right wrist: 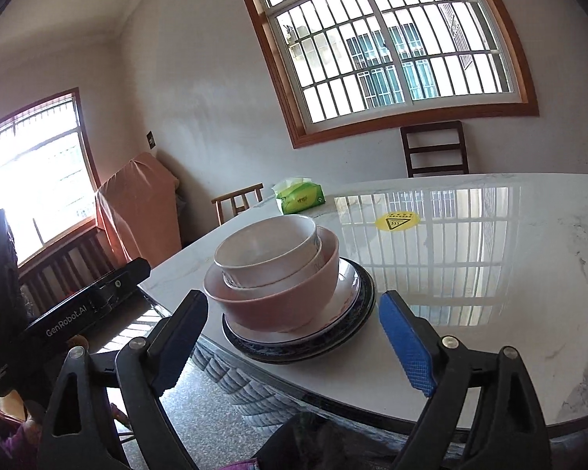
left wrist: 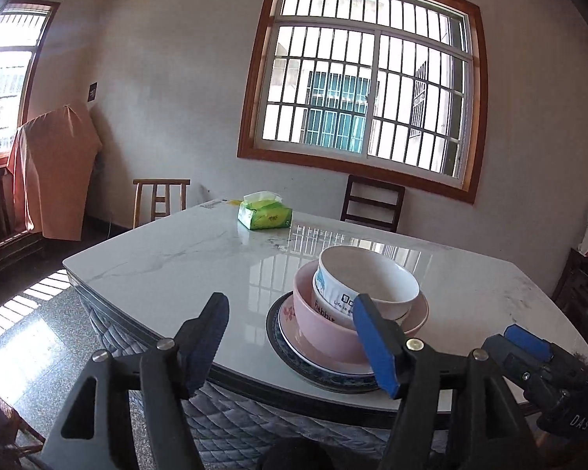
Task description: Organize plates and bowls
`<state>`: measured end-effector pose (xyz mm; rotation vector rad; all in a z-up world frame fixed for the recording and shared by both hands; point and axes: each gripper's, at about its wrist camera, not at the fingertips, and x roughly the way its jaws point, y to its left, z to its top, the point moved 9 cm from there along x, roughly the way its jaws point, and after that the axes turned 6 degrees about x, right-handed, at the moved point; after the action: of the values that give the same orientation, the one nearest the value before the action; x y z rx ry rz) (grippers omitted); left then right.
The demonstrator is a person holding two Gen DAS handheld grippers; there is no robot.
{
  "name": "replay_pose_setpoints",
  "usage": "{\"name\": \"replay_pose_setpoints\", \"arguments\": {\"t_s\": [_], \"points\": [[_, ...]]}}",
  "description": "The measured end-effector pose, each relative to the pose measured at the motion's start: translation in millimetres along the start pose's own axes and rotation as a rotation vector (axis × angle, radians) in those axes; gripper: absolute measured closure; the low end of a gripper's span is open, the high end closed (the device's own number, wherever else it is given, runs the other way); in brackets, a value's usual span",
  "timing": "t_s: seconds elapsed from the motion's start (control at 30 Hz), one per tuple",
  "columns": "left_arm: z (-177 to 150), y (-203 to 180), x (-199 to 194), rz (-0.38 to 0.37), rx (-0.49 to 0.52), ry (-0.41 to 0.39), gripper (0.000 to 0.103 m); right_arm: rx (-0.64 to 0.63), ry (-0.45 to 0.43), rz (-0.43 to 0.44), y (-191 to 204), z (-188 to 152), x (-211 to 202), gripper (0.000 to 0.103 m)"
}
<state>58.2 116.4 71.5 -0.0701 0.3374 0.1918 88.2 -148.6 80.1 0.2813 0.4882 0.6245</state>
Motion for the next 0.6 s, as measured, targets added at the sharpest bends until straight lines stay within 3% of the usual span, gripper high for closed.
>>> {"name": "replay_pose_setpoints", "arguments": {"t_s": [0.07, 0.23, 0.47, 0.6], "points": [[-0.7, -1.6, -6.3, -0.019, 0.0, -0.009, 0.036, -0.014, -0.001, 0.002, 3.3, -2.7, -6.5, 0.016], [2.1, -10.1, -18.4, 0.03, 0.092, -0.03, 0.035, -0.042, -0.007, 0.009, 12.8, -8.0, -17.8, 0.016], [5.1, -25.0, -36.4, 0.078, 0.191, -0.041, 0.021, -0.071, -0.021, 0.006, 23.5, -19.1, -34.3, 0.016], [8.5, -31.3, -45.5, 0.037, 0.175, -0.059, 0.021, -0.056, -0.023, 0.007, 18.5, -18.9, -39.8, 0.016]]}}
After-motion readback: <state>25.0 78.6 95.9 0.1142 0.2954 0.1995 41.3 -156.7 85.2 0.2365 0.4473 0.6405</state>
